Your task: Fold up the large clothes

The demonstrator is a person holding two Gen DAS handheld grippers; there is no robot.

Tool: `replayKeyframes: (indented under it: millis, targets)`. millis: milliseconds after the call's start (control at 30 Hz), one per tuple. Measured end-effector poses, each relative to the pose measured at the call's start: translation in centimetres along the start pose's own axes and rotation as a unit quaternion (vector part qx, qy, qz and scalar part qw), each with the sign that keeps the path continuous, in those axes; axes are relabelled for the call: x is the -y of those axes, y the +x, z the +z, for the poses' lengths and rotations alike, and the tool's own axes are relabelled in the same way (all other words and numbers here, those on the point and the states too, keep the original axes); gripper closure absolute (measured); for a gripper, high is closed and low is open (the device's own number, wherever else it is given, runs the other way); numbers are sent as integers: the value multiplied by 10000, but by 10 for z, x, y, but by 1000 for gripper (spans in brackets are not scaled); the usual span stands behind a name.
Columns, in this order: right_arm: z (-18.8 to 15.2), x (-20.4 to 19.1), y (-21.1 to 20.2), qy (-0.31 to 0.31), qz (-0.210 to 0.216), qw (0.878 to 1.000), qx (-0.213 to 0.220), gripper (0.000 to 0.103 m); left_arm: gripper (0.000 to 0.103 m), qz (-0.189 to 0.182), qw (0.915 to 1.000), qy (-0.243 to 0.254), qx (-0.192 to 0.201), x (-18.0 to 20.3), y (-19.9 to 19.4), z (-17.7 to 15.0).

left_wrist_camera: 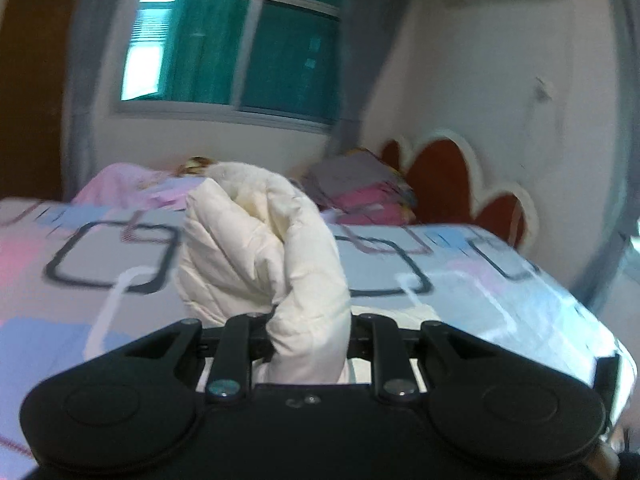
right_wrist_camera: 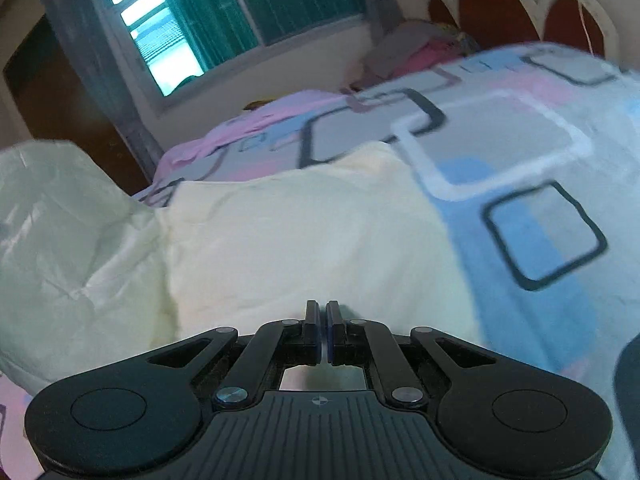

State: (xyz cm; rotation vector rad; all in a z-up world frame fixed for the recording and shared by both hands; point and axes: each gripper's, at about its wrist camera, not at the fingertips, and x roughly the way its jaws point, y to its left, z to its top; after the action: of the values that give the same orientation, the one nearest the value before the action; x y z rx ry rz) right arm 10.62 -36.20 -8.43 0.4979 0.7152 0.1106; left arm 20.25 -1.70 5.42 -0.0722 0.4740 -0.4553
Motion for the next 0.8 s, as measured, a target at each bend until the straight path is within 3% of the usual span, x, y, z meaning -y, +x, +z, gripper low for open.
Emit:
replayKeyframes:
  millis: [100,233,433,633,700,733,767,800]
  targets:
    - [3,20,13,173,413,9989,-103,99,82,-314,9987,278,-296,42,23,0]
    - [12,32,15,203,650,9974,-225,99,79,-805,9917,477,-887,92,68,-14]
    - [26,87,-38,914,485,9944,238,99,76,-1250,9789,179,-1606,133,139,-54]
    - [32,123,-61,1219,376,9913,314,99,75,-1440,9709,29,-1914,149,174,-87]
    - [35,129,-67,1300,375,9904,281,98,71,-1457,9687,-100,-2006,149,177,-89]
    - [36,129,-70,1305,313,9905,313,98,59,-1527,9672,-162,-2022,150,173,-85]
    - [39,128,-73,1297,243,9907,337,98,35,-1668,9647,-280,-2018,150,167,-82]
    - [43,127,-75,1302,202,9906,357,73,20,-1842,9616,-455,-1986,147,156,-79]
